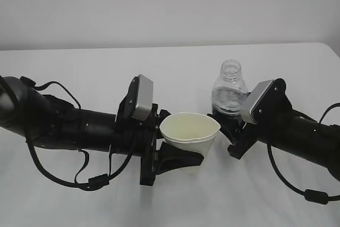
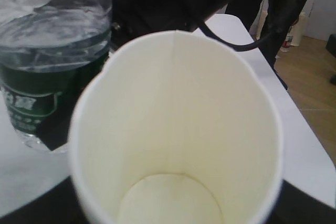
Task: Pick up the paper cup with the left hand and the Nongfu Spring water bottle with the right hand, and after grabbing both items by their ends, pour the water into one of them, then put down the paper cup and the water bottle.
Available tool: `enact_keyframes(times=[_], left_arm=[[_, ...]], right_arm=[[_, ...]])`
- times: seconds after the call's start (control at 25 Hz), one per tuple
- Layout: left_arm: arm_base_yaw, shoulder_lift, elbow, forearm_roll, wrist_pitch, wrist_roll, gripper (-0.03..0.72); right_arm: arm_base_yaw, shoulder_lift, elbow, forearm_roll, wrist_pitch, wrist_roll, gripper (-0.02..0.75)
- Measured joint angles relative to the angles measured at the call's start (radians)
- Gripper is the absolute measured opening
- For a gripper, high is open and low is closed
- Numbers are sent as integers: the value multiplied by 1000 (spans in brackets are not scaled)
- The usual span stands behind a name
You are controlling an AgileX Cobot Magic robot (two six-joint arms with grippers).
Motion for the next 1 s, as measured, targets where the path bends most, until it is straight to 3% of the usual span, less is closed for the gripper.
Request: enact_keyframes(times=[1.0], left_arm=[[-19, 0, 0, -82, 0, 51, 414]], right_arm=[[18, 0, -99, 13, 0, -187, 463]])
